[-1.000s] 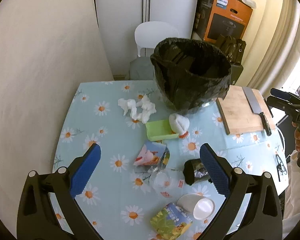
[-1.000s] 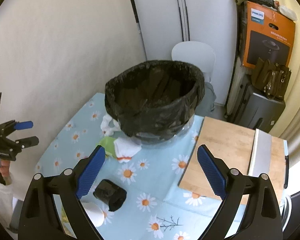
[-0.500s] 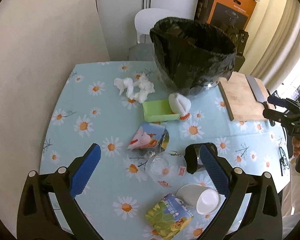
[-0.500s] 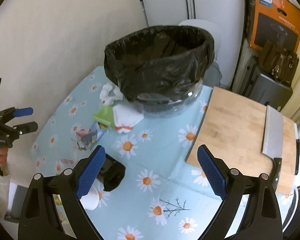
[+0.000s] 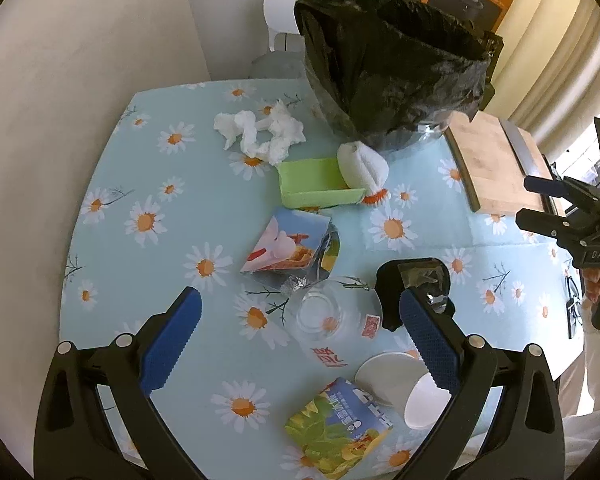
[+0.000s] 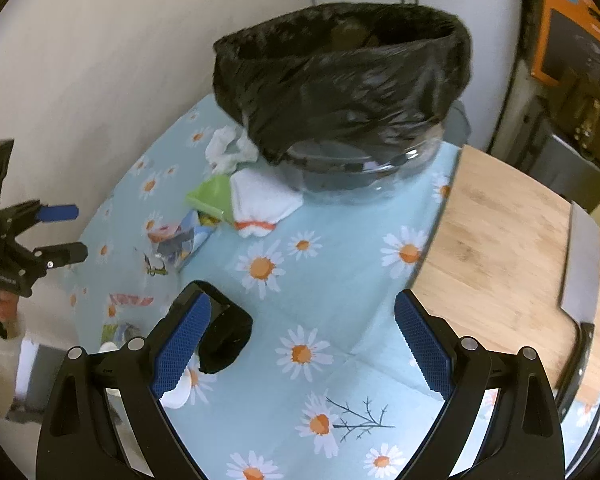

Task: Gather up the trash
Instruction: 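Move both tools back toward the remaining trash on the table, then grasp the black wrapped item with right tool while left tool grasps clear red-text cup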

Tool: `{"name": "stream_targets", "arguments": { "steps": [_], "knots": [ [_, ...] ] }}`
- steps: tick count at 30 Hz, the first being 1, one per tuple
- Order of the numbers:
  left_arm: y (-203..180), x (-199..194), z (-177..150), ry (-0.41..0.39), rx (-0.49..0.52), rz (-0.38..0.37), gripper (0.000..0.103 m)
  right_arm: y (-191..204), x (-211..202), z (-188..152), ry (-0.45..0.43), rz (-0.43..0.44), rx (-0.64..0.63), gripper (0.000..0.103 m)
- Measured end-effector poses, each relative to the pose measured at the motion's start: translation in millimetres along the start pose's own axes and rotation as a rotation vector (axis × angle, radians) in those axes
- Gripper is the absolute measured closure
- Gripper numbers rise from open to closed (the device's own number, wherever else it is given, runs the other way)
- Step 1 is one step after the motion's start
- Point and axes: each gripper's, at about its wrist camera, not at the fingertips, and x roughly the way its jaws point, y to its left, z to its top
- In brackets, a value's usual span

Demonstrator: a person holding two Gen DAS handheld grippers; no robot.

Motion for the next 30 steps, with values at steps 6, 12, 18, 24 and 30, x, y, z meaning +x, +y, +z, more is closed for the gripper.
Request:
{"name": "stream_targets", "arguments": {
  "steps": [6,12,18,24,30],
  "knots": [
    [-4.6,17.5,-0.3,0.058,0.014,-0.017,0.006,9.2,25.3,1.5,0.062,0.021,-0.059,0.014],
    [-7.6,31.4,-1.2,0.097,0.029,-0.027,0.006,15.0,48.3,0.3,0.117,0.067,-0.083,0.014],
    [-14.2,43.8,-2.5,0.147,0.066,-0.068,0.006,24.5,65.3,-1.4,0.159,0.163,-0.102,0.014],
    [-22.1,55.1,-2.7,0.184,0.113,-0.084,0.006,41.6,86.0,-8.6,0.22,0.192,-0.173,0.014],
    [-25.2,65.6,-2.1,0.217,0.155,-0.082,0.006,58.4,102.2,-16.7,0.273,0.182,-0.268,0.014]
  ]
}}
